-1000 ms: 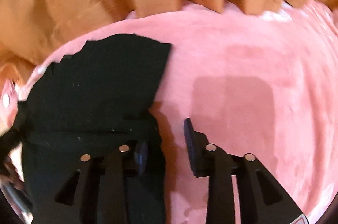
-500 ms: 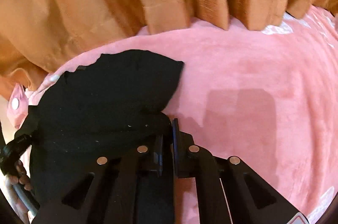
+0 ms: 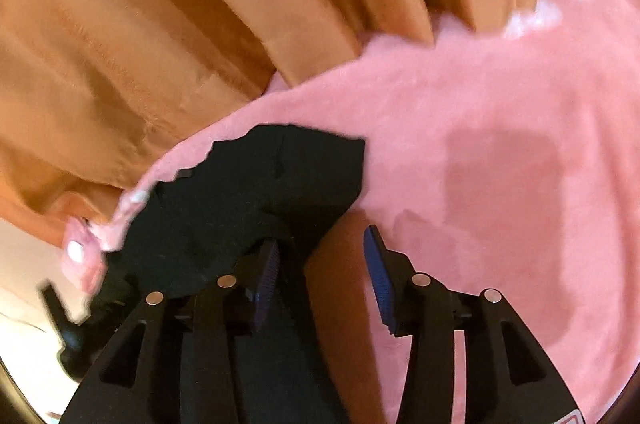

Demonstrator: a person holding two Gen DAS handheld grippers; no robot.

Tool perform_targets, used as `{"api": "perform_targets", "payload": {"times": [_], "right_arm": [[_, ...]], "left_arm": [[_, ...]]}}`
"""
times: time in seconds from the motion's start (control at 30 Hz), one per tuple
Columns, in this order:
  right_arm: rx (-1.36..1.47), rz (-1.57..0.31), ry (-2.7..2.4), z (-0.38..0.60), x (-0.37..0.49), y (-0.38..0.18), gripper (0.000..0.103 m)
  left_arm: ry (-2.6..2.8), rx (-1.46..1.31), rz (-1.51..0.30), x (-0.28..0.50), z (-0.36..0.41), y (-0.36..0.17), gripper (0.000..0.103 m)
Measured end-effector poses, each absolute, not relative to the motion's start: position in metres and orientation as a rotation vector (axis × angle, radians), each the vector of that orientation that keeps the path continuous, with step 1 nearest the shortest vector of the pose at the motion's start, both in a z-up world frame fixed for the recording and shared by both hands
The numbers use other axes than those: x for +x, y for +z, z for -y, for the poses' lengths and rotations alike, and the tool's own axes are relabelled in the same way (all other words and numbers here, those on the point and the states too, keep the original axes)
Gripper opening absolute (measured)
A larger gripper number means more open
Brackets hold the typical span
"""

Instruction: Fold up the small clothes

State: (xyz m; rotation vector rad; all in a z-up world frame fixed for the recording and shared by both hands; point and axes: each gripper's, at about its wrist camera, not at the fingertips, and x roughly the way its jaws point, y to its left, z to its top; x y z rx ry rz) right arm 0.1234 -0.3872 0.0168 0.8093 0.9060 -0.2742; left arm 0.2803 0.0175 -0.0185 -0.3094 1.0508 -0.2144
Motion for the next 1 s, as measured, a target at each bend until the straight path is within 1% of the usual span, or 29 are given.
{"api": "perform_targets", "payload": {"times": [0.07, 0.13, 0.2, 0.27, 0.33, 0.43, 0.47, 0.5, 0.53, 0.63, 0.67, 0.7, 0.77, 0.8, 0.87, 0.97, 1.0], "right_arm": [[0.889, -0.938, -0.262, 0.395, 0.115, 0.015, 0.043], [0.885, -0.989, -0.317, 0.398, 0.104, 0.013, 0.045], [0.889, -0.935, -0.379, 0.407, 0.096, 0.017, 0.046], [0.901, -0.878, -0.363, 0.412, 0.107, 0.018, 0.052], [0.83, -0.87, -0.35, 0.408, 0.131, 0.014, 0.062], [0.633, -1.015, -0.318, 0.391, 0.171, -0.013, 0.062], [0.571, -0.978, -0.335, 0.385, 0.176, -0.012, 0.055], [0.543, -0.972, -0.287, 0.381, 0.184, -0.01, 0.011], [0.546, -0.989, -0.23, 0.378, 0.192, -0.008, 0.007], [0.483, -0.85, -0.186, 0.379, 0.196, 0.029, 0.004], [0.444, -0.823, -0.21, 0.385, 0.197, 0.034, 0.004], [0.42, -0.835, -0.234, 0.393, 0.2, 0.026, 0.004], [0.432, -0.959, -0.27, 0.407, 0.211, -0.011, 0.004], [0.449, -0.922, -0.254, 0.408, 0.205, -0.019, 0.005], [0.461, -0.945, -0.258, 0.405, 0.203, -0.013, 0.006], [0.517, -0.92, -0.284, 0.399, 0.181, 0.009, 0.017], [0.534, -0.93, -0.291, 0.395, 0.172, 0.012, 0.029]], "left_arm": [[-0.218, -0.273, -1.054, 0.281, -0.014, -0.018, 0.024], [-0.217, -0.256, -1.055, 0.282, -0.013, -0.02, 0.024], [-0.208, -0.245, -1.05, 0.282, -0.011, -0.021, 0.024], [-0.198, -0.219, -1.041, 0.28, -0.007, -0.02, 0.025], [-0.197, -0.211, -1.036, 0.278, -0.007, -0.019, 0.025], [-0.193, -0.226, -1.038, 0.278, -0.008, -0.02, 0.025], [-0.189, -0.226, -1.034, 0.278, -0.008, -0.02, 0.024], [-0.186, -0.223, -1.03, 0.279, -0.007, -0.019, 0.024], [-0.182, -0.215, -1.018, 0.279, -0.006, -0.019, 0.024], [-0.183, -0.162, -0.991, 0.279, 0.0, -0.02, 0.024], [-0.185, -0.144, -0.982, 0.279, 0.002, -0.021, 0.024], [-0.186, -0.129, -0.973, 0.279, 0.004, -0.022, 0.026], [-0.185, -0.099, -0.957, 0.278, 0.008, -0.022, 0.026], [-0.182, -0.093, -0.953, 0.277, 0.008, -0.023, 0.026], [-0.177, -0.086, -0.948, 0.276, 0.008, -0.023, 0.026], [-0.174, -0.084, -0.95, 0.275, 0.007, -0.022, 0.026], [-0.173, -0.087, -0.953, 0.274, 0.007, -0.022, 0.026]]}}
